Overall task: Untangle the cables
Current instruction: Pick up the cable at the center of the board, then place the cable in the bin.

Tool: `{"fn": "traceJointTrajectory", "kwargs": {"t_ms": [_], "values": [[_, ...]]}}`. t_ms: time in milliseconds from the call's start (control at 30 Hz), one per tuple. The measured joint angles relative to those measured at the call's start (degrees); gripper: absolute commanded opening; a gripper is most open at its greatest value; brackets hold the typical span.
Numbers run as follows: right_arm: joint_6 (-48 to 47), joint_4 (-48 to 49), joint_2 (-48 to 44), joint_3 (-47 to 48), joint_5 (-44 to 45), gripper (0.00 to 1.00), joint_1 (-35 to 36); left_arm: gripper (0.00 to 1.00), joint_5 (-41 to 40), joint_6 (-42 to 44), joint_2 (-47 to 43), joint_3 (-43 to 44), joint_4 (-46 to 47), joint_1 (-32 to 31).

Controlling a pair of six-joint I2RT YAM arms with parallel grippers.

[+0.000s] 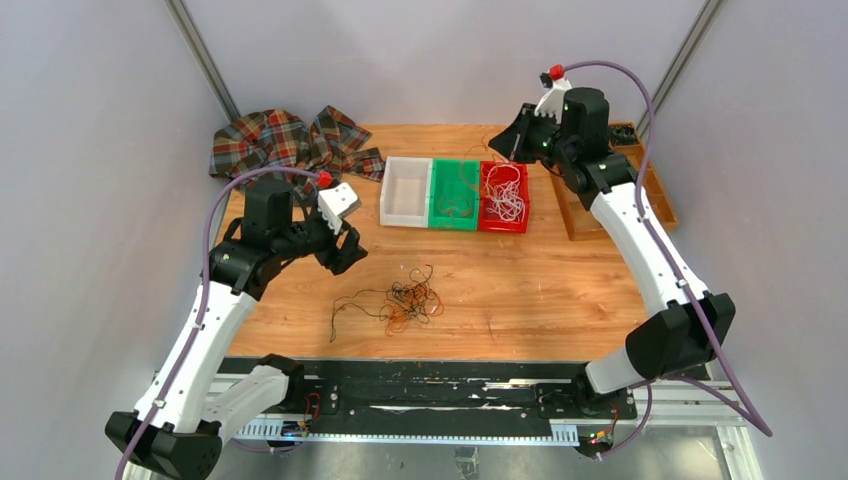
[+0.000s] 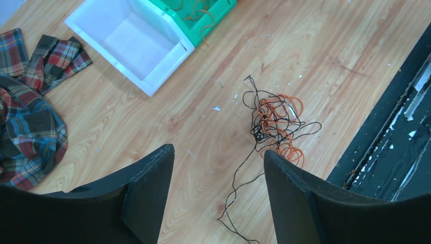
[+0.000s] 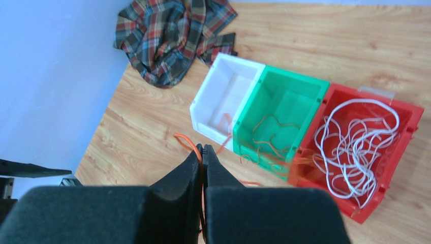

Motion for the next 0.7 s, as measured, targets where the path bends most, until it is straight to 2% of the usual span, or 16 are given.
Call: {"fn": "traceJointTrajectory", "kwargs": {"t_ms": [267,400,700], "values": [[-0.81,-0.24,2.29,8.72,0.61,0.01,0.00,0.73,1.51,1.14,-0.22,0.00,-1.70,0.00],[-0.87,-0.35,3.96,11.93,0.61,0.01,0.00,0.77,1.92,1.92,-0.48,0.00,-2.10,0.00],[-1.16,-0.57,9.62,13.35,0.20,0.01,0.00,0.81,2.08,3.37,-0.87,0.00,-3.08,0.00]]}}
